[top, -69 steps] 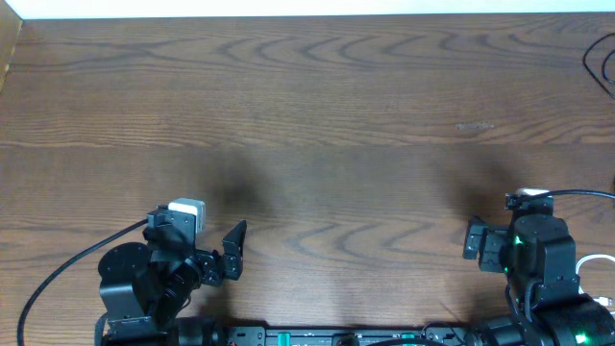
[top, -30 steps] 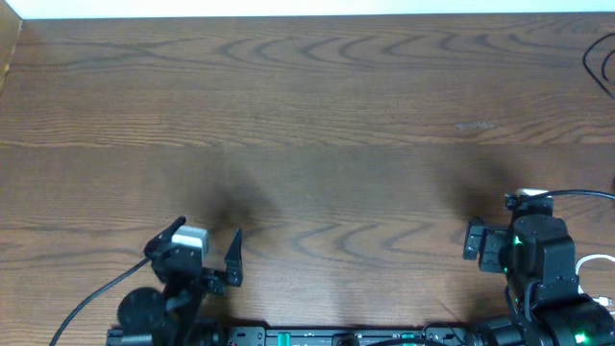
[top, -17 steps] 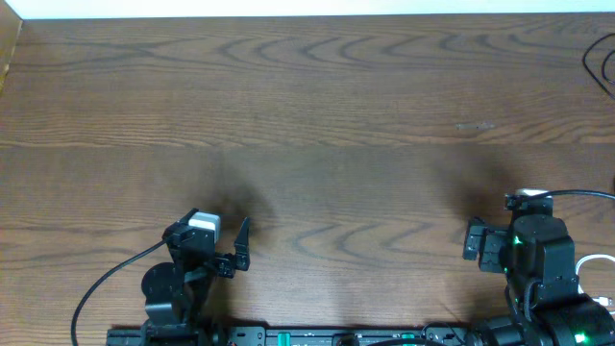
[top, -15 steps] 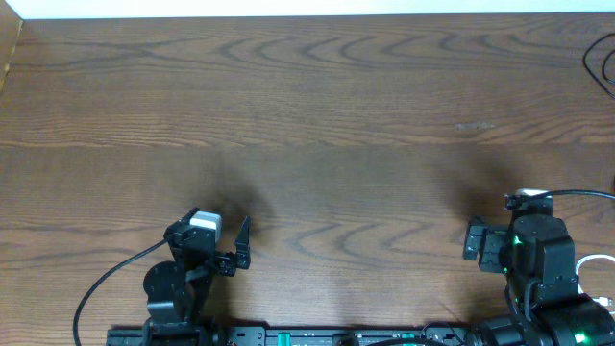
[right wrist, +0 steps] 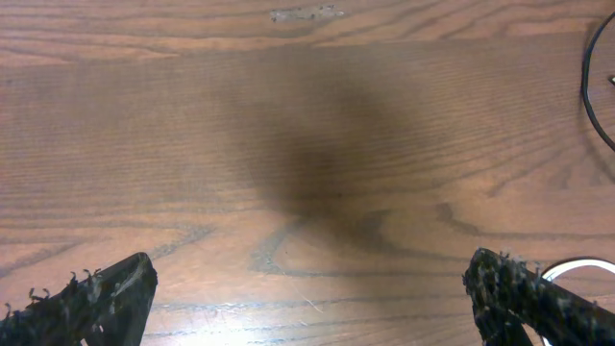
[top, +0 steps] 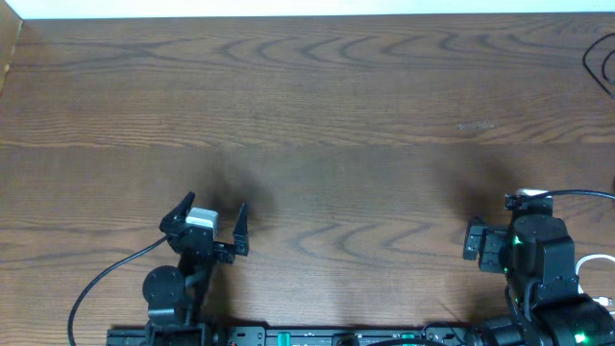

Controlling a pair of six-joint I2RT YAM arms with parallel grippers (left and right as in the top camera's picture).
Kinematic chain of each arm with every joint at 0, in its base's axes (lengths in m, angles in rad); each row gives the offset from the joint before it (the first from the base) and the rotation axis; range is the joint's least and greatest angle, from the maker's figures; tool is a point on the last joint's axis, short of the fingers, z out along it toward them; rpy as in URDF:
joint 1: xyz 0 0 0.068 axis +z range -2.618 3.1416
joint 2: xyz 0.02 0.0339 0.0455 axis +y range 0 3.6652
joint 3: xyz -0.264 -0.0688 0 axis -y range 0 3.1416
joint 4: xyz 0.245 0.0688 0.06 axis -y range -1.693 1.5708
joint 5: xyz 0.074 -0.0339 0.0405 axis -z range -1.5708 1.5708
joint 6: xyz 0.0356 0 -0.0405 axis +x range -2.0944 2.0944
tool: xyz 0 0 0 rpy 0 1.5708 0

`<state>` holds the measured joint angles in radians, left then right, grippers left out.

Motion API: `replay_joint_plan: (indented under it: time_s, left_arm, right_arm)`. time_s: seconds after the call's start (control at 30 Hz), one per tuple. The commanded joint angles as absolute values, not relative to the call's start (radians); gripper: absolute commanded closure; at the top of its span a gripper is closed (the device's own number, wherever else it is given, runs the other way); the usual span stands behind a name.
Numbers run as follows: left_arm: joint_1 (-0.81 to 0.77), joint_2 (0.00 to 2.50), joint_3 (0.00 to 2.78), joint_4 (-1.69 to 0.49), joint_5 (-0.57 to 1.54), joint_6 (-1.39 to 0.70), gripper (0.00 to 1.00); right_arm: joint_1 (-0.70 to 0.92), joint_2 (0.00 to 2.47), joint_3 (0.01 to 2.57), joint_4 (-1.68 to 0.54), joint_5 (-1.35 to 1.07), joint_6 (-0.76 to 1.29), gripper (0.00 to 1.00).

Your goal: Untangle cables

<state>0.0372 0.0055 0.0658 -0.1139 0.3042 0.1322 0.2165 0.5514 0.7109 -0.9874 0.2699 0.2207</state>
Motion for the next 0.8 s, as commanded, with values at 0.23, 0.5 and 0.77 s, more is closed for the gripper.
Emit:
replay_joint_plan:
  time_s: [0.23, 0.5, 0.77]
  left_arm:
    - [0.034, 0.001, 0.004, -0.013, 0.271, 0.146, 0.02]
    - [0.034, 0.001, 0.004, -0.051, 0.219, 0.145, 0.02]
    - [0.034, 0.001, 0.004, -0.056, 0.196, 0.145, 0.02]
  right_arm:
    - [0.223, 0.548, 0.707, -0.989, 0.286, 0.235, 0.01]
    - [0.223, 0.548, 0.707, -0.989, 0.285, 0.235, 0.01]
    - [0.223, 0.548, 0.707, -0.989, 0.285, 0.235, 0.01]
